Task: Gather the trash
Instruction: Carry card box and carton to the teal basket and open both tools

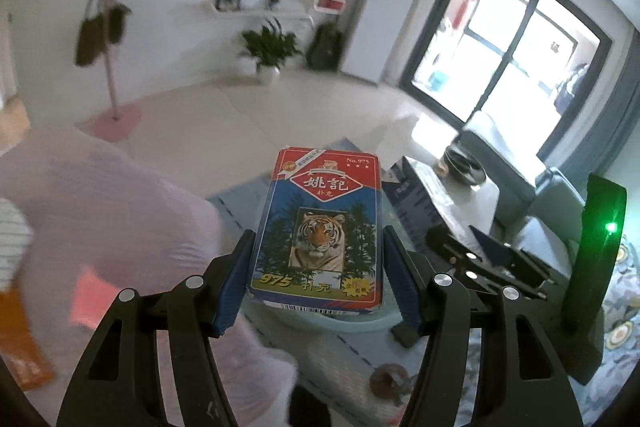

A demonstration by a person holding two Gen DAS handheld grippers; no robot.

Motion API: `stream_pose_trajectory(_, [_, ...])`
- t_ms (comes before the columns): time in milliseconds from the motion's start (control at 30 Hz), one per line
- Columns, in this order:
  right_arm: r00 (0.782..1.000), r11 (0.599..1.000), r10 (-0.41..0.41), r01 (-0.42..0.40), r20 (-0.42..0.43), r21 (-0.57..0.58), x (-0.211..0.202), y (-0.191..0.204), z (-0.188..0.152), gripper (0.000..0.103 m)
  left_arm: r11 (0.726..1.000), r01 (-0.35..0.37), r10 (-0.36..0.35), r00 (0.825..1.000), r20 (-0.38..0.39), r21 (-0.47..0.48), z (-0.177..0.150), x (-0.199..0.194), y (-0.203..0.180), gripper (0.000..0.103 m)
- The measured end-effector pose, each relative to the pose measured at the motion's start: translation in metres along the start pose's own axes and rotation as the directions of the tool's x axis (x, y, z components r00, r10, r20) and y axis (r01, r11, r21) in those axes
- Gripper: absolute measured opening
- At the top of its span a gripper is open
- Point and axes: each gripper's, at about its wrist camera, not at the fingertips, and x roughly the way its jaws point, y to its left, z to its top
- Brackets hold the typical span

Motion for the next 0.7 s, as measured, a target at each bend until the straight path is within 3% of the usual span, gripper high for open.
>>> stream_pose_trajectory(300, [0.988,0.996,-0.048,0.059,-0.148,0.074,0.064,-0.027,-0.014,0.053,0.997,0.028,-0.040,0.987,-0.156,-0.074,-0.013,0.080,0.014,0.061])
stream_pose_trajectory(467, [0.986,0.993,-0.052,0.068,-0.158,0.098,0.072,-0.038,-0.018,0.053,0.997,0.024,-0.038,0.983,-0.178,-0.080,-0.017,0.097,0.013,0.066])
stream_pose_trajectory(700, [0.991,0.994,-0.039,0.052,-0.129,0.098,0.060,-0.037,-0.018,0.053,0.997,0.036,-0.048,0.986,-0.160,-0.074,-0.021,0.089,0.006,0.070])
